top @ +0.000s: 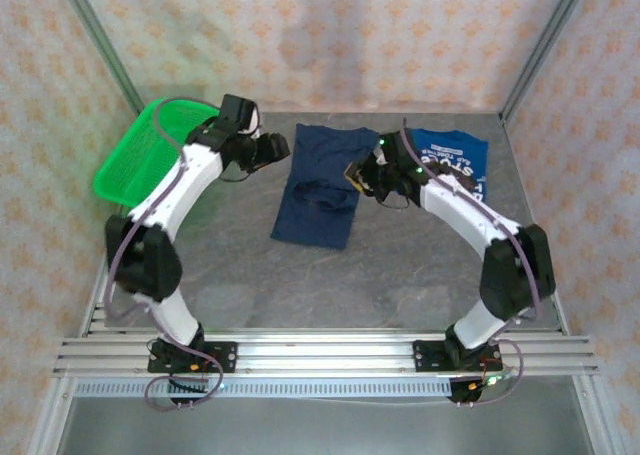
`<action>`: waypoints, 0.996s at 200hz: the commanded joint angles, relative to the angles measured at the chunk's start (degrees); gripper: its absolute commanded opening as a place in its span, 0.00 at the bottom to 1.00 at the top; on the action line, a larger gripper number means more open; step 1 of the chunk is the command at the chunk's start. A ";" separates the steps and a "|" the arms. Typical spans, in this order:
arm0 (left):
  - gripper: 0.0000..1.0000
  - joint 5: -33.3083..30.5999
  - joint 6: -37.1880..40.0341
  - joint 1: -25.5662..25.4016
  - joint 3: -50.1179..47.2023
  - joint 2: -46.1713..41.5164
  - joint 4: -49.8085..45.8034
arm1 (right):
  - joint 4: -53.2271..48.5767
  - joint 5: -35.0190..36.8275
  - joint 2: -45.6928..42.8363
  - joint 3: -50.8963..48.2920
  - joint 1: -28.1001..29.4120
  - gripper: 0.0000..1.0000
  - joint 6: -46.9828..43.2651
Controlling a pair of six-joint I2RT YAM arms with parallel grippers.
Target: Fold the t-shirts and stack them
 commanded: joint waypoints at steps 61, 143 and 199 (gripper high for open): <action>0.08 3.54 -2.78 -3.85 -19.45 2.53 9.82 | 13.53 -1.09 14.53 -6.23 4.94 0.00 6.03; 0.09 -0.20 -2.07 -3.07 6.50 24.80 4.73 | 13.40 3.89 25.71 6.02 -1.17 0.04 5.73; 0.48 -3.62 -5.97 2.30 14.33 16.51 5.26 | 16.72 4.00 19.59 10.68 -2.59 0.32 3.84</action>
